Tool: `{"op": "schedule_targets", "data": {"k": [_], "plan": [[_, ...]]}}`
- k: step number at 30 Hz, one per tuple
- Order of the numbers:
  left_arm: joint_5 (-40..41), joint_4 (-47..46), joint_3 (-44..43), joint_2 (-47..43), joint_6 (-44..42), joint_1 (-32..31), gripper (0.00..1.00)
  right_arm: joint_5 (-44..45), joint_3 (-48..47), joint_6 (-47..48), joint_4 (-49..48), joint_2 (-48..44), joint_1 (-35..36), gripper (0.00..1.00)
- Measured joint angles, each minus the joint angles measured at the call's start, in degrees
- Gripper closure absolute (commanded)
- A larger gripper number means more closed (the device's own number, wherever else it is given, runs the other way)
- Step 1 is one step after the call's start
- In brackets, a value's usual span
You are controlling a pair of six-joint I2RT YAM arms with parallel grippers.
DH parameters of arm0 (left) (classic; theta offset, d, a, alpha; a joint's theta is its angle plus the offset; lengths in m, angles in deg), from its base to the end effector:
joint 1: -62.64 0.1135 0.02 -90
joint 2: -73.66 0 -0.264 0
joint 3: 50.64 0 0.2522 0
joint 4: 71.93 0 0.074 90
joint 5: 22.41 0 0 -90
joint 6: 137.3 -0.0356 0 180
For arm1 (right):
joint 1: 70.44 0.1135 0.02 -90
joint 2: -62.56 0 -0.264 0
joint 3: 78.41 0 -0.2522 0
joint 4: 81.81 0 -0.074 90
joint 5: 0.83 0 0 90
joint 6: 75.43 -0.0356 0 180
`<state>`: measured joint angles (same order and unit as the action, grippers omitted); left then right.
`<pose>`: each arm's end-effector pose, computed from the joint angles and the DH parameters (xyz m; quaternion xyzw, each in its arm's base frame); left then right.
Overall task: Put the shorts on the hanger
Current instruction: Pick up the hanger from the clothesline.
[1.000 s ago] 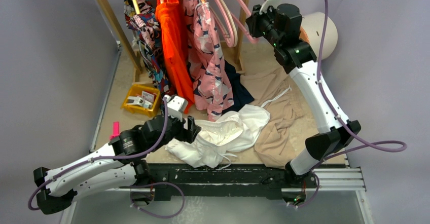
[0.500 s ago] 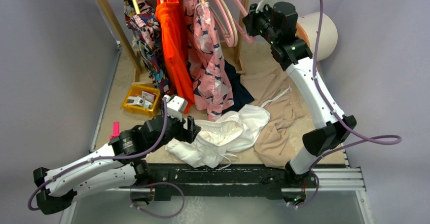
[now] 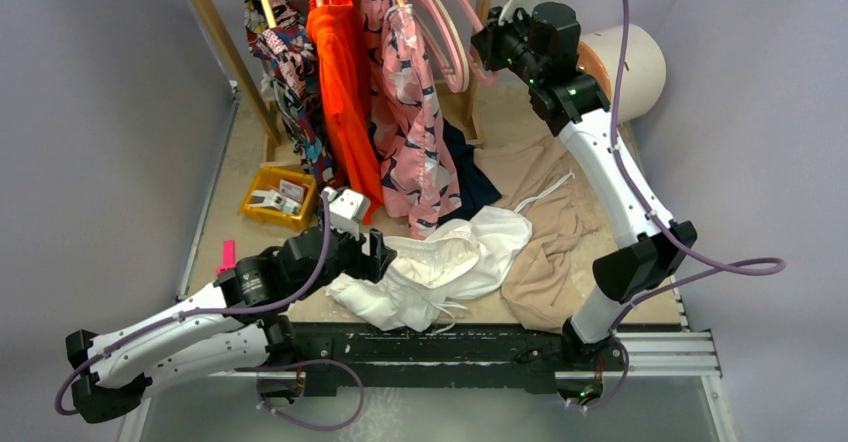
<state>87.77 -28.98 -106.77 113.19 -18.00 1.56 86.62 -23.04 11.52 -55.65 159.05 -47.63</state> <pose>0.0854 -0.1291 0.3059 0.1402 0.8299 -0.2634 0.4715 0.3513 0.1494 0.4985 -0.1350 0.6816 0.1760 0.6973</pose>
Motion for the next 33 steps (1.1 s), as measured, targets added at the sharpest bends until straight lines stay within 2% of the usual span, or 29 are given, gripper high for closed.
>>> {"op": "schedule_targets", "data": {"k": [11, 20, 26, 33], "plan": [[-0.07, 0.0, 0.02, 0.28, -0.02, 0.0, 0.29, 0.07, 10.6, -1.01, -10.84, -5.66, 0.0, 1.0], [-0.07, -0.02, 0.0, 0.39, -0.02, 0.0, 0.29, 0.0, 13.9, -1.09, -17.55, -7.32, 0.0, 1.0], [-0.04, -0.02, 0.0, 0.39, -0.02, 0.0, 0.29, 0.07, 16.04, -1.07, -19.04, -9.03, 0.0, 1.0], [0.04, -0.02, 0.0, 0.33, -0.02, 0.0, 0.29, 0.83, 20.72, -1.09, -17.31, -15.87, 0.0, 1.0]]}}
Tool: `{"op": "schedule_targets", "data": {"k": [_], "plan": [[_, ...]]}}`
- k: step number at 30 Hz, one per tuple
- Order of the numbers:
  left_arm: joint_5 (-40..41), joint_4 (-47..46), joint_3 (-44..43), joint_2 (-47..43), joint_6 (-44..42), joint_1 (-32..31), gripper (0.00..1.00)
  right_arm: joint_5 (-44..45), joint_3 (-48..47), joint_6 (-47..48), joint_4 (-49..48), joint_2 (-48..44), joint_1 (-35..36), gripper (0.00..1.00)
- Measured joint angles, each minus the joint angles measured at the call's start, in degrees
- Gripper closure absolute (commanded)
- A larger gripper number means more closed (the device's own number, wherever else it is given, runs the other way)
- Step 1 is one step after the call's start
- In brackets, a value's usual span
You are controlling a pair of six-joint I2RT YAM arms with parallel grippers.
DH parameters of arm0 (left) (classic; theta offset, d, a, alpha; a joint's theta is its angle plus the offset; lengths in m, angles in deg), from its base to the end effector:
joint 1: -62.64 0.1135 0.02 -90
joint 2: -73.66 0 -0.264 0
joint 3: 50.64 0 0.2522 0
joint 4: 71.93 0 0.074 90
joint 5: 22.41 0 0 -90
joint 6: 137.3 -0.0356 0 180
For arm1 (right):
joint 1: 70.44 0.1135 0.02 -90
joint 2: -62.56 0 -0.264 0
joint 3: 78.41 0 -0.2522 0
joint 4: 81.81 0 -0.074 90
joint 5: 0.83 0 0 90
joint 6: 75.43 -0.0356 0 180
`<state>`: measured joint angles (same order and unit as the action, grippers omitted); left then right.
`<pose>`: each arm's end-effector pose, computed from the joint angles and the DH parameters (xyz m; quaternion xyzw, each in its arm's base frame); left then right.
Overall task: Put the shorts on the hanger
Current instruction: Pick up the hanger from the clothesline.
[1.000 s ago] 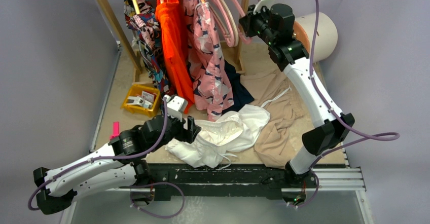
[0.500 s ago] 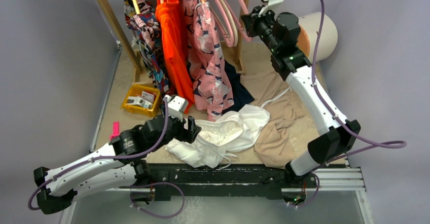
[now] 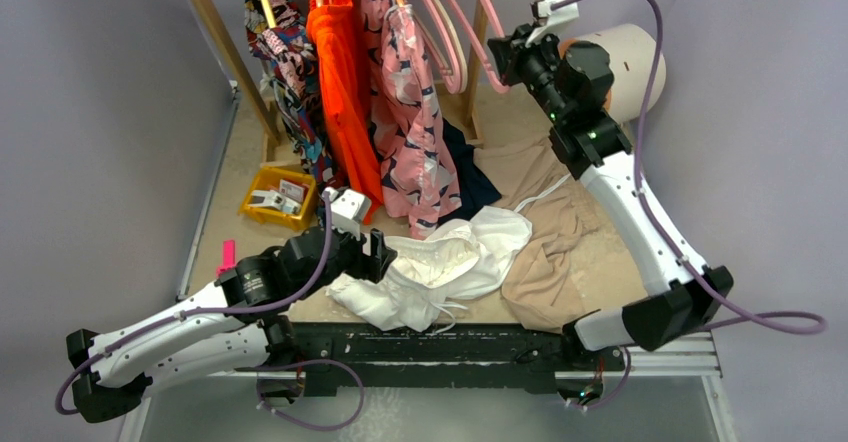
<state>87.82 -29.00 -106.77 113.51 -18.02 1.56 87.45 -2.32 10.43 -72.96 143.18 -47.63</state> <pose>0.0859 -0.1301 0.3052 0.1408 0.8310 -0.2613 0.4704 0.2897 0.1230 0.5010 -0.1111 0.6025 0.1931 0.7664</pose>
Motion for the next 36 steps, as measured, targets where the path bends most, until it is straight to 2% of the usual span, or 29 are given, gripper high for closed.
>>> {"op": "schedule_targets", "data": {"k": [14, 24, 32, 36], "plan": [[0.68, 0.0, 0.0, -0.85, 0.04, 0.0, 0.29, 2.1, 4.39, -1.81, 18.62, -17.7, 0.0, 1.0], [1.29, 1.09, -0.48, -5.86, 0.68, 0.0, 0.29, 5.25, 5.6, -3.69, 37.35, -28.02, 0.0, 1.0], [3.13, 5.33, -13.14, -7.28, 1.07, 0.0, 0.29, 6.82, -0.76, -4.04, 48.22, -33.68, 0.0, 1.0], [4.09, 6.6, -21.42, -6.25, 0.2, 0.0, 0.29, 4.26, -3.48, -3.74, 50.64, -37.13, 0.0, 1.0]]}}
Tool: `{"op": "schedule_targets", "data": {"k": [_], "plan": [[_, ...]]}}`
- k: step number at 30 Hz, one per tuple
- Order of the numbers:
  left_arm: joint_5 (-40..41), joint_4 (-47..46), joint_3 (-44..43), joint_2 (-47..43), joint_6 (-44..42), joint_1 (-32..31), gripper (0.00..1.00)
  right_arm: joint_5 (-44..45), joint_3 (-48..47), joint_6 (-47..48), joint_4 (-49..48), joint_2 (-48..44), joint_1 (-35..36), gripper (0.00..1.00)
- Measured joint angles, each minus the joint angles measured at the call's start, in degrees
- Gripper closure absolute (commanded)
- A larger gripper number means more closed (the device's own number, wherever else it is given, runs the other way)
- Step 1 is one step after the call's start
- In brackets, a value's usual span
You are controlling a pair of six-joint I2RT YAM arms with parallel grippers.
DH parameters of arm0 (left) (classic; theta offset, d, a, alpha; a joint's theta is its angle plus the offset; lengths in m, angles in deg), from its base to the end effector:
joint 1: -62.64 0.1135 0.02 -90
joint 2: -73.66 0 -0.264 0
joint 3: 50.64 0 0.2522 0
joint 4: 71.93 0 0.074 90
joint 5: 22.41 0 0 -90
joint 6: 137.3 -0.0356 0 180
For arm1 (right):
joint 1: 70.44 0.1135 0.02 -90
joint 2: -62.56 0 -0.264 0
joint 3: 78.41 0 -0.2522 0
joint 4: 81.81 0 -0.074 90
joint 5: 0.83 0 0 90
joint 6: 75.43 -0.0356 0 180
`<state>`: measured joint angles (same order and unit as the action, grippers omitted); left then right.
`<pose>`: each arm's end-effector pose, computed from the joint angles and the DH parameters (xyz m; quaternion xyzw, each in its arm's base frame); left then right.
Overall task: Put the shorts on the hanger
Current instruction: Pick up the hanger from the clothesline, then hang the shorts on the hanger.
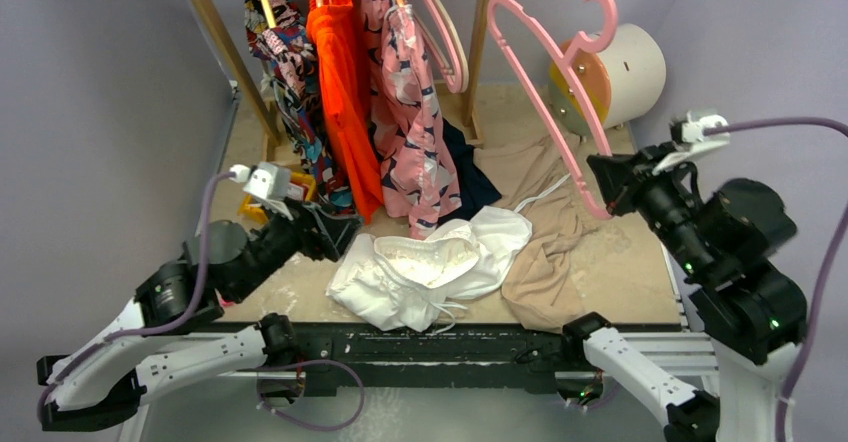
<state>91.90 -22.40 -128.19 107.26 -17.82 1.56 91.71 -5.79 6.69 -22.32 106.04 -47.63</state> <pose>0.0552 -0.0696 0.4243 0.0610 0.7352 -0.3569 0.5730 0.0454 0.0174 0.5301 -0.0721 0.6756 0.1796 0.7114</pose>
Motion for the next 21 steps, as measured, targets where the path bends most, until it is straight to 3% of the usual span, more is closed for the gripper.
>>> {"op": "schedule_targets", "data": {"k": [6, 12, 21], "plan": [[-0.72, 0.79, -12.48, 3.85, -4.92, 0.0, 0.25, -16.31, -0.24, 2.23, -0.44, -5.4, 0.17, 1.0], [-7.78, 1.44, -23.45, 8.52, -11.13, 0.0, 0.23, -33.99, 8.31, 3.63, -3.61, -8.94, 0.5, 1.0], [-20.37, 0.42, -25.73, 5.95, -17.64, 0.0, 0.22, -42.29, 19.78, 5.2, -7.32, -8.63, 0.42, 1.0]]}}
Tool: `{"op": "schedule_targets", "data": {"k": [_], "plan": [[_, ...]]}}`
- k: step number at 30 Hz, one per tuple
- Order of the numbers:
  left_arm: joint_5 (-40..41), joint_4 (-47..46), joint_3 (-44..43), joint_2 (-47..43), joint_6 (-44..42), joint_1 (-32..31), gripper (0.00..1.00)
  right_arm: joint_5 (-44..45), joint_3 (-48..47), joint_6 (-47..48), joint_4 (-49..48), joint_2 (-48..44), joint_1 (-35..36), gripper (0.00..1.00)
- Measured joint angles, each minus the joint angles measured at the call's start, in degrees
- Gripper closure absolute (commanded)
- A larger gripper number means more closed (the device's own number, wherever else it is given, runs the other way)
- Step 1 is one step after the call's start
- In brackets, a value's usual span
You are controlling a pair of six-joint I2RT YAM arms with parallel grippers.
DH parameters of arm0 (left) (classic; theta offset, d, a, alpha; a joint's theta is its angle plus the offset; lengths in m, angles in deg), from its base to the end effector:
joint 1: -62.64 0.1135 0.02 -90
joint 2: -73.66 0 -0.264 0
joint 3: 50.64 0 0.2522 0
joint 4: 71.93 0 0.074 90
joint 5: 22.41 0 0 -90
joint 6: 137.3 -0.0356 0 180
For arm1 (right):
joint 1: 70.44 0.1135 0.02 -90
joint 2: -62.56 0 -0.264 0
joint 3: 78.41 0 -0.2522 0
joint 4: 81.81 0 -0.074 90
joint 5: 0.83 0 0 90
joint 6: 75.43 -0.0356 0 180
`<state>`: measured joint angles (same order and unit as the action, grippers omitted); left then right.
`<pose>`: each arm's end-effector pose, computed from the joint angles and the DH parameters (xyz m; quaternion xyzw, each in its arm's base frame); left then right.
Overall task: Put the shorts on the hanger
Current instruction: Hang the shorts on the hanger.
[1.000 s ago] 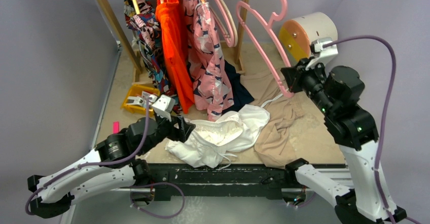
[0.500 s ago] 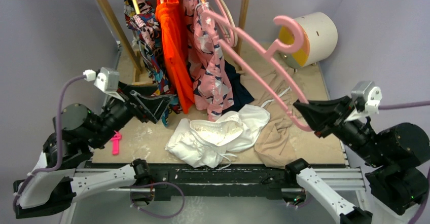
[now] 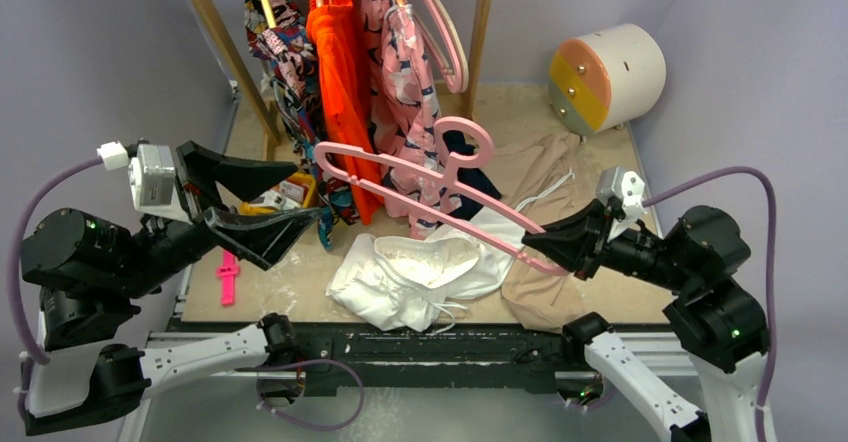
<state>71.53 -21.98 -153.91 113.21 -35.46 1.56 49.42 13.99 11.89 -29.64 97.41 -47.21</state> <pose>0.0188 -0.0290 0.5338 0.2324 0.5721 -0.4502 0.6450 0.0437 0.0435 0.4661 -0.3557 0.6079 0.3829 0.5977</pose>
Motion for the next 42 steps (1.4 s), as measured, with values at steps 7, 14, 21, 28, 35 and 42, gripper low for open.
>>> {"op": "schedule_targets", "data": {"k": [7, 14, 21, 28, 35, 42], "plan": [[-8.2, 4.44, -0.44, 6.05, -7.06, 0.0, 0.27, -4.13, 6.58, 3.8, -2.56, -0.17, 0.55, 1.0], [-9.46, 9.97, -0.61, 13.57, -14.62, 0.0, 0.27, -5.14, 9.16, 5.55, -2.34, -3.02, 1.53, 1.0], [-7.74, 12.39, -1.27, 15.78, -18.34, 0.0, 0.21, -7.96, 9.4, 6.03, -2.6, -3.74, 2.25, 1.0], [-5.57, 13.14, -1.46, 16.61, -18.53, 0.0, 0.2, -9.42, 9.7, 6.23, -2.69, -2.93, 2.78, 1.0], [-8.31, 17.29, -2.47, 18.86, -19.63, 0.0, 0.4, -10.69, 10.21, 6.4, -2.78, -2.21, 3.02, 1.0], [-14.58, 20.0, -0.11, 19.08, -23.45, 0.0, 0.99, -11.47, 10.27, 6.71, -2.78, -1.79, 3.08, 1.0]]}}
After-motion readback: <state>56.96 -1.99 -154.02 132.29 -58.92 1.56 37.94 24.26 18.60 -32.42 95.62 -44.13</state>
